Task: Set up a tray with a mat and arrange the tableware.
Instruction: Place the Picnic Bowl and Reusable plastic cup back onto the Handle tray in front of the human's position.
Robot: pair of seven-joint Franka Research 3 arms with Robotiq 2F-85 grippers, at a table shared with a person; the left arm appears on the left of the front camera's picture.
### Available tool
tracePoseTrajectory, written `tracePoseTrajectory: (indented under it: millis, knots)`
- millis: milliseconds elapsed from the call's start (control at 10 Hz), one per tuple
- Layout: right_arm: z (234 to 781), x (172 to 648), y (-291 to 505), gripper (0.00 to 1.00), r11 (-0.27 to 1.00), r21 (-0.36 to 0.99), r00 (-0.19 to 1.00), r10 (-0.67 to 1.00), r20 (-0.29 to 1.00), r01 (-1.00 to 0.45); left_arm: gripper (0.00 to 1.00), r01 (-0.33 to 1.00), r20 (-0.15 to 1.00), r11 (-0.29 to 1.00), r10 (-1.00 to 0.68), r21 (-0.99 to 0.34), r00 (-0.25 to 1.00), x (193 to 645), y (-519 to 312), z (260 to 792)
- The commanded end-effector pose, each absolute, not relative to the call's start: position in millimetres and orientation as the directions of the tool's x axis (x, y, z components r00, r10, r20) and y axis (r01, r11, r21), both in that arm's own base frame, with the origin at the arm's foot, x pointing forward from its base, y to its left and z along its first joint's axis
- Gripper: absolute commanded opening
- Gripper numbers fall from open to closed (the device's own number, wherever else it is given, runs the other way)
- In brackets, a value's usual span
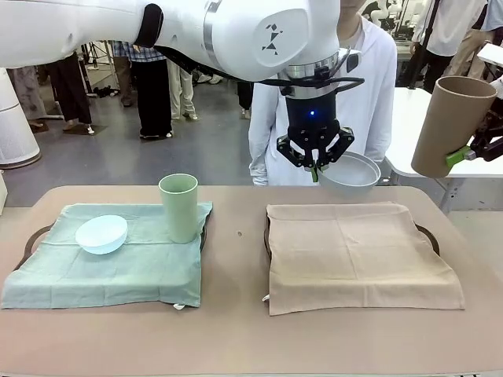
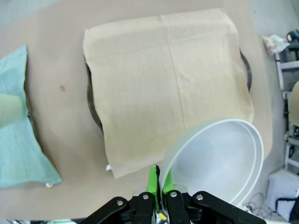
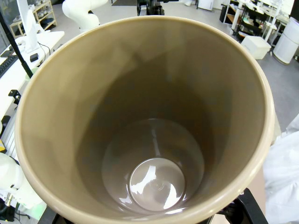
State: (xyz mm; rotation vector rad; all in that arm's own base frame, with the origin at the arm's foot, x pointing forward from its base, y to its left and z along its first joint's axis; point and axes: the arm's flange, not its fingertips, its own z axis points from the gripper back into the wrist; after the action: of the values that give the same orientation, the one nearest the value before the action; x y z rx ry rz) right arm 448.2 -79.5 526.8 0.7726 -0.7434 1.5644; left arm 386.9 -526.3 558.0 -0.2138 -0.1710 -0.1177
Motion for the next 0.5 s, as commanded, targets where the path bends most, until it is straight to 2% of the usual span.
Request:
tracePoseTrajectory:
  millis: [0, 100, 400]
  knots:
    - [493, 461, -79, 0.80, -0.116, -0.027, -0.087, 0.558, 0.825, -0.993, 0.04, 0.104, 0.146, 0.964, -0.070, -0.245, 0.987, 403, -521, 535]
    - [457, 473, -76, 0.80, -0.121, -0.001, -0.069, 0.558, 0.827, -0.993, 0.04, 0.092, 0.145, 0.955, -0.053, -0.281, 0.988, 416, -518, 508]
    - [394, 485, -63, 0.80, -0.142, 0.042, -0.049, 0.584, 0.810, -0.989, 0.04, 0.097, 0.147, 0.960, -0.060, -0.263, 0.987, 431, -521, 454]
